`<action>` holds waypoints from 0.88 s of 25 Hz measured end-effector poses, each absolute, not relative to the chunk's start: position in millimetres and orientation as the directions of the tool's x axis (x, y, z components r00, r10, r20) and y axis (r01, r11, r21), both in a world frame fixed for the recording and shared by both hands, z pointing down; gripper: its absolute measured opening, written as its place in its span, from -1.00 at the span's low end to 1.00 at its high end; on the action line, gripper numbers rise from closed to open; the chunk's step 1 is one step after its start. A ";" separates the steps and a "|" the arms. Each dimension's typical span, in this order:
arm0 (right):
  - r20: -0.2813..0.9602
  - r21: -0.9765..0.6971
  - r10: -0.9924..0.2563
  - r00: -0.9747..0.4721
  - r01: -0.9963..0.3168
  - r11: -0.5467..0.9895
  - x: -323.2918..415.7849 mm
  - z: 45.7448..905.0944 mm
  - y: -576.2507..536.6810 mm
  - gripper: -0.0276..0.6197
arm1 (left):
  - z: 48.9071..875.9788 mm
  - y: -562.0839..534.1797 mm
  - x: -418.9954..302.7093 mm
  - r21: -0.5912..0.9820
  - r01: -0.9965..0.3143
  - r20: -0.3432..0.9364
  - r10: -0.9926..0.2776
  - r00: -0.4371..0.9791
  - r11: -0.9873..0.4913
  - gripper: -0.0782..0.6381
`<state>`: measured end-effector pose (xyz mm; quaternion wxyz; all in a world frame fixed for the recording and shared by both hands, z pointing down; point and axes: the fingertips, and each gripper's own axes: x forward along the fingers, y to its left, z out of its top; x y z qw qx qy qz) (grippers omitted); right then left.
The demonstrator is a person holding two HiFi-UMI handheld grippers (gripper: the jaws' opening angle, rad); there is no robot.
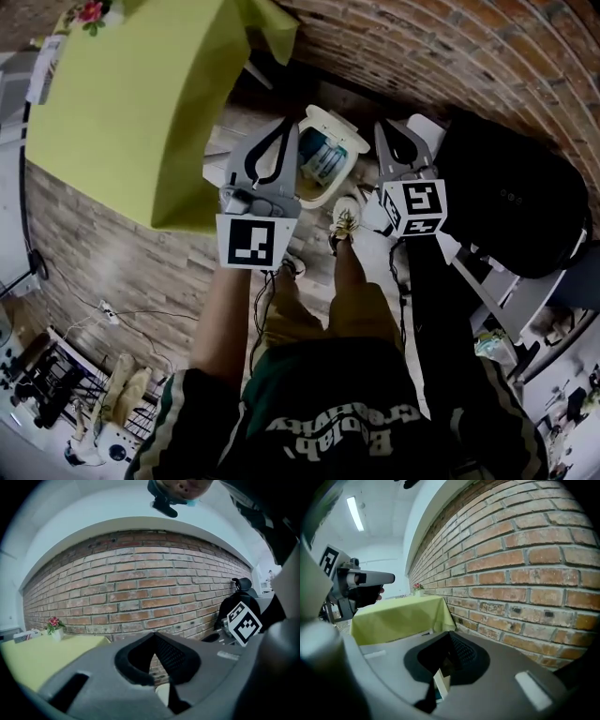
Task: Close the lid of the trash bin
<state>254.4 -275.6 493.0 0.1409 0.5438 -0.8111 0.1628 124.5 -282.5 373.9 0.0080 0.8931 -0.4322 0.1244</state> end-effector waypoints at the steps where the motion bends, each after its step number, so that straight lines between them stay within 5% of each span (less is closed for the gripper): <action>1: 0.415 -0.113 -0.830 -0.371 -0.927 0.358 254.1 503.6 -277.1 -0.88 | 382.9 -283.1 123.4 -0.089 -0.772 0.238 -0.766 0.597 -0.629 -0.77; 22: 0.527 -0.196 -0.733 -0.429 -0.901 0.387 213.6 630.8 -276.9 -0.88 | 477.4 -278.4 74.0 -0.073 -0.778 0.321 -0.753 0.575 -0.624 -0.76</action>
